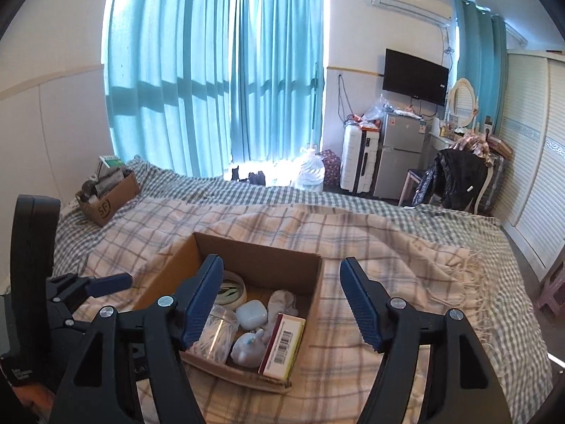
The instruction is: Organize objects
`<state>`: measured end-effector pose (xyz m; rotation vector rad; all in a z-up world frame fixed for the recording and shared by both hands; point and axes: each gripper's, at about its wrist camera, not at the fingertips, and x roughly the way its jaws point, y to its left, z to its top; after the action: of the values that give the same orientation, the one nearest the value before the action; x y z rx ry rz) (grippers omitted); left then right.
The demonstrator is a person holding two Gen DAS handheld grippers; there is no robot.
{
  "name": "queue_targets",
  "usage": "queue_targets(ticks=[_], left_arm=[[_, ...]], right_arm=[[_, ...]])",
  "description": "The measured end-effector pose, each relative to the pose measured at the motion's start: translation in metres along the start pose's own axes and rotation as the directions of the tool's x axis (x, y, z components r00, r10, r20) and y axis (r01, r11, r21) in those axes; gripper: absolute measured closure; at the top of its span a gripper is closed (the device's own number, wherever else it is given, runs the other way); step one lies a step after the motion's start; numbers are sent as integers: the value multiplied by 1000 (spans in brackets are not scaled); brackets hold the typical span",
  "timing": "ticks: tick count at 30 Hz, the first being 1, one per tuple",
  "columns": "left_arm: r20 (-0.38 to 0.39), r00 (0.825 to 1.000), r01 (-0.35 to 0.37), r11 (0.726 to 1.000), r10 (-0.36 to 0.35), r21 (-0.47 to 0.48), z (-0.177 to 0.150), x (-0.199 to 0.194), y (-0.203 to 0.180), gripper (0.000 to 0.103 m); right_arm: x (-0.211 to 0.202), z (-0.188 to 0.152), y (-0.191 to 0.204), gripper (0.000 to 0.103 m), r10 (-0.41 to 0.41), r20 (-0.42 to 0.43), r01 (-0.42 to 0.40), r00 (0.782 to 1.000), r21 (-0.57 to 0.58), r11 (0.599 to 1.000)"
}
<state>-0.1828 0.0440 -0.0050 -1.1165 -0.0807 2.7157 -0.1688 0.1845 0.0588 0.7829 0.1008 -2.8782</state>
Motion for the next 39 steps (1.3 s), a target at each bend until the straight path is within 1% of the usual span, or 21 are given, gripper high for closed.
queue_targets(ticks=[1, 3, 7, 9, 12, 13, 14, 17, 19, 21, 25, 26, 28, 29, 30, 32, 35, 38, 39], left_arm=[[25, 1000, -3, 1000, 3, 7, 2, -15, -3, 10], [75, 997, -9, 1000, 8, 23, 4, -40, -7, 9], [163, 986, -28, 999, 20, 45, 3, -94, -17, 5], [202, 979, -33, 998, 23, 50, 1, -116, -20, 4], [264, 964, -45, 998, 29, 54, -3, -149, -24, 0], [290, 956, -52, 997, 35, 50, -5, -160, -25, 0], [307, 951, -55, 997, 38, 47, -7, -168, -25, 0], [340, 940, -57, 997, 39, 43, -15, -185, -27, 0], [356, 933, -63, 997, 45, 40, -22, -190, -27, 0], [360, 932, -64, 996, 37, 61, -30, -190, -28, 0], [363, 930, -75, 996, 50, 54, -47, -177, -24, 0], [362, 931, -75, 996, 54, 44, -51, -174, -22, 0], [378, 923, -81, 997, 70, 13, -60, -167, -17, 0], [389, 918, -83, 997, 73, 10, -64, -164, -16, 0], [390, 918, -83, 996, 70, 15, -68, -161, -15, 0], [381, 921, -90, 996, 76, 18, -73, -155, -14, 0], [342, 934, -117, 993, 108, 5, -82, -140, -10, 0], [315, 942, -117, 993, 116, -15, -92, -130, -5, 0], [309, 943, -123, 992, 123, -20, -95, -127, -4, 0]], right_arm=[[-15, 3, -1, 31, -5, 13, 5, 1000, 4, 1000], [-38, 7, -2, 30, -14, 35, 14, 999, 3, 1000], [-90, 12, 0, 28, -35, 86, 36, 996, -4, 999], [-112, 13, 2, 23, -38, 112, 39, 993, -3, 999], [-144, 11, 4, 19, -41, 143, 44, 989, -17, 999], [-154, 9, 5, 13, -53, 155, 57, 987, -22, 998], [-162, 7, 6, 9, -64, 164, 69, 984, -25, 997], [-181, -2, 7, 3, -92, 179, 98, 980, -27, 995], [-187, -9, 6, 0, -102, 186, 108, 977, -18, 994], [-189, -17, 5, 0, -90, 188, 92, 978, -2, 996], [-173, -37, 1, 0, -69, 162, 65, 984, 34, 997], [-167, -44, 0, 0, -75, 157, 69, 985, 43, 997], [-157, -57, -5, 0, -108, 156, 100, 982, 62, 993], [-153, -64, -6, 0, -126, 158, 116, 979, 70, 991], [-149, -71, -6, 0, -131, 162, 121, 978, 70, 990], [-139, -81, -6, 0, -111, 160, 103, 981, 56, 993], [-127, -94, -5, 0, -98, 168, 92, 981, 44, 995], [-116, -107, -8, 0, -34, 154, 28, 988, 40, 999], [-112, -111, -10, 0, -28, 146, 21, 989, 48, 999]])
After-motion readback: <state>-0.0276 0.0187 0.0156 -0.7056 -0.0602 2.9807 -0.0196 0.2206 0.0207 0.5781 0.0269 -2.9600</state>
